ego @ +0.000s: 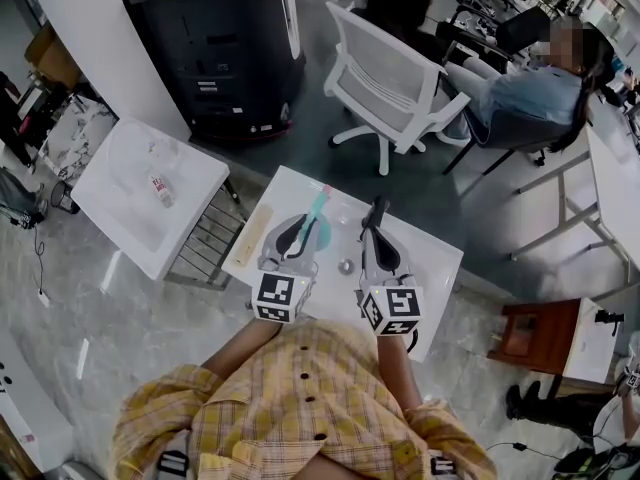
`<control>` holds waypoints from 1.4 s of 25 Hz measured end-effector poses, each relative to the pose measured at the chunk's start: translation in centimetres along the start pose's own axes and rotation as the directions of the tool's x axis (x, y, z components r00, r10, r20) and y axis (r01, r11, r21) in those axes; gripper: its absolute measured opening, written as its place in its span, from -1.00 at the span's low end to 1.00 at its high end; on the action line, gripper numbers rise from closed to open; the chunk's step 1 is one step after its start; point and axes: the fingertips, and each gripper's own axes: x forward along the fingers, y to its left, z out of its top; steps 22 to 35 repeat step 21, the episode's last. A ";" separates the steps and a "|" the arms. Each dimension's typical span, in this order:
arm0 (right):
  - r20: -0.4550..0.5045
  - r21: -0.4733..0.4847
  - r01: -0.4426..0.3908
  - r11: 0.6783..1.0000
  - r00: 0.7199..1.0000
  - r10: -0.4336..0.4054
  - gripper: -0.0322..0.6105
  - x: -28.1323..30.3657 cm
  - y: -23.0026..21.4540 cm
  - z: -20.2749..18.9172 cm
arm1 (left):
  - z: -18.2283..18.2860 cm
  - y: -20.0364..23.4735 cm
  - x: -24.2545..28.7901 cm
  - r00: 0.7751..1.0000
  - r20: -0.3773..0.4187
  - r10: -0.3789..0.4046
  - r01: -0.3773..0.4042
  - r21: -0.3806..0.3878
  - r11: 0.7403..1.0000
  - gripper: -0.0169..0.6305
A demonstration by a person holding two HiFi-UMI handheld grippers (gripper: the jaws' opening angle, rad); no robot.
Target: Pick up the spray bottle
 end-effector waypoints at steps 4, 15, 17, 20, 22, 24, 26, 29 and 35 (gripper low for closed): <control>0.003 -0.002 0.001 1.000 1.000 -0.001 -0.90 0.0 -0.1 -0.1 | 0.1 -0.1 -0.1 1.000 0.007 -0.001 0.001 0.004 1.000 -0.76; 0.002 -0.007 0.009 1.000 1.000 -0.009 -0.90 -0.7 0.0 -0.2 | 0.4 -0.2 -0.9 1.000 0.014 0.008 -0.008 0.010 1.000 -0.75; 0.002 -0.007 0.009 1.000 1.000 -0.009 -0.90 -0.7 0.0 -0.2 | 0.5 -0.2 -0.9 1.000 0.016 0.007 -0.008 0.010 1.000 -0.76; 0.000 -0.010 0.009 1.000 1.000 -0.009 -0.90 -0.7 -0.1 -0.3 | 0.5 -0.1 -0.8 1.000 0.018 0.008 -0.008 0.011 1.000 -0.76; -0.001 -0.011 0.010 1.000 1.000 -0.010 -0.90 -0.7 -0.1 -0.3 | 0.5 -0.1 -0.8 1.000 0.019 0.007 -0.008 0.011 1.000 -0.76; -0.001 -0.011 0.010 1.000 1.000 -0.010 -0.90 -0.7 -0.1 -0.3 | 0.5 -0.1 -0.8 1.000 0.019 0.007 -0.008 0.011 1.000 -0.76; -0.001 -0.011 0.010 1.000 1.000 -0.010 -0.90 -0.7 -0.1 -0.3 | 0.5 -0.1 -0.8 1.000 0.019 0.007 -0.008 0.011 1.000 -0.76; -0.001 -0.011 0.010 1.000 1.000 -0.010 -0.90 -0.7 -0.1 -0.3 | 0.5 -0.1 -0.8 1.000 0.019 0.007 -0.008 0.011 1.000 -0.76; -0.001 -0.011 0.010 1.000 1.000 -0.010 -0.90 -0.7 -0.1 -0.3 | 0.5 -0.1 -0.8 1.000 0.019 0.007 -0.008 0.011 1.000 -0.76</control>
